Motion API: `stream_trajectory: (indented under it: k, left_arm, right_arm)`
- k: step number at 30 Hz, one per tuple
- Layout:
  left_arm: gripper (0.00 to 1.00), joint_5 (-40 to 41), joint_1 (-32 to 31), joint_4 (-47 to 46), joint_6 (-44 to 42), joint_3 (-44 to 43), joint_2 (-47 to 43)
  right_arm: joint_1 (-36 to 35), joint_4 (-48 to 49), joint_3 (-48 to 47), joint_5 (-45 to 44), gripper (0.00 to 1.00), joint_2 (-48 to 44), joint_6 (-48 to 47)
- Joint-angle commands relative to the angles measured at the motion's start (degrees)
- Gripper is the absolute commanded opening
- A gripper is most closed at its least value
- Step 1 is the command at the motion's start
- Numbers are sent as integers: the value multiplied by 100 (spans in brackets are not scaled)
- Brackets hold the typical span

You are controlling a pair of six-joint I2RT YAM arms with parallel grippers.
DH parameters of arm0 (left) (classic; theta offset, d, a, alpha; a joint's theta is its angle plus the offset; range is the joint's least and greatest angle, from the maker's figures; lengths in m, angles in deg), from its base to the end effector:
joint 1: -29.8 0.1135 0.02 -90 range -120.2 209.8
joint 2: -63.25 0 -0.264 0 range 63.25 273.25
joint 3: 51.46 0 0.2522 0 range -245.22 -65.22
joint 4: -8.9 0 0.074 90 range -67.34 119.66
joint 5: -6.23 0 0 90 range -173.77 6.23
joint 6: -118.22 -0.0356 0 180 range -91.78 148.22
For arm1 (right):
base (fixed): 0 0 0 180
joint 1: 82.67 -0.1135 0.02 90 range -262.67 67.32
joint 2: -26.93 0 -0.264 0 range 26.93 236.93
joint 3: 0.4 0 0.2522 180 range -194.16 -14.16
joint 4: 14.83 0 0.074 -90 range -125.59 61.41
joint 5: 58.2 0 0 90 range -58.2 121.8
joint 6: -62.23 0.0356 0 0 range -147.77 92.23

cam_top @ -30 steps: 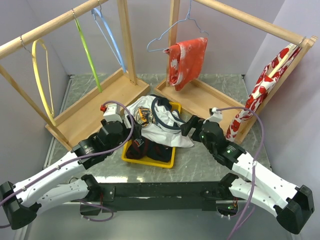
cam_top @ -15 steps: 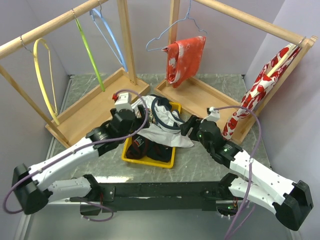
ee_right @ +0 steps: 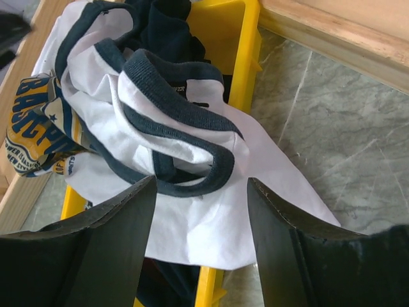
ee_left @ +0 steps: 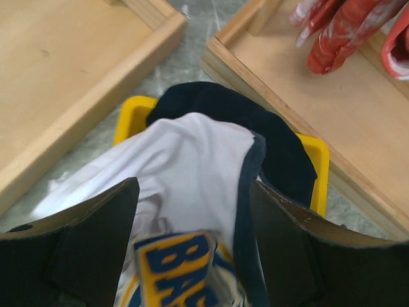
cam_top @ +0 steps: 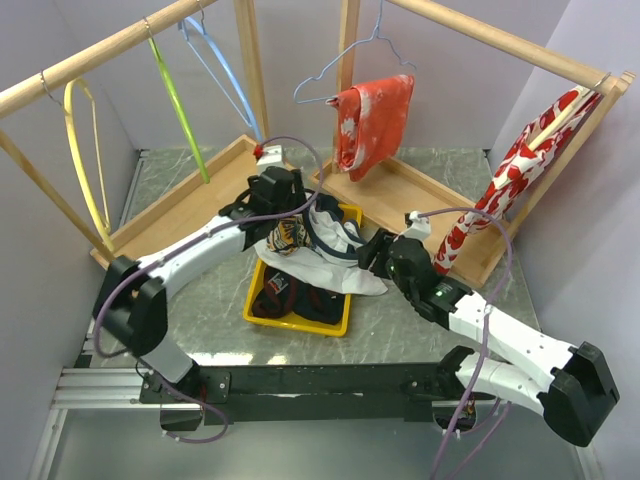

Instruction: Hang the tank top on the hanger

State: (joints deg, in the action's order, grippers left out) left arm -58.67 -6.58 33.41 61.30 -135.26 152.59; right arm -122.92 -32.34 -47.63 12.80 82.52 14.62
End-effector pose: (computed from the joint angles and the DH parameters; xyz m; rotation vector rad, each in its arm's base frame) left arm 0.2987 -0.2013 0.2999 -0.2029 2.0444 -0.2968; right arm 0.1733 0.1315 0.2477 0.2512 2.0298 0.5857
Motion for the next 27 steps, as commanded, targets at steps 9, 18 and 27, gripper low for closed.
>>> stream_trajectory:
  k: [9,18,27]
  left_arm:
    - [54,-629,70,-397,-302,-889,1085]
    - [1,-612,79,-336,-285,-766,726]
    - [1,-1260,79,-757,-179,174,-1215]
  right_arm:
    - [-27,700,-107,-332,56,593,138]
    - [-18,78,-555,-692,0,471,76]
    - [-18,-565,-1406,-579,0,-198,-196]
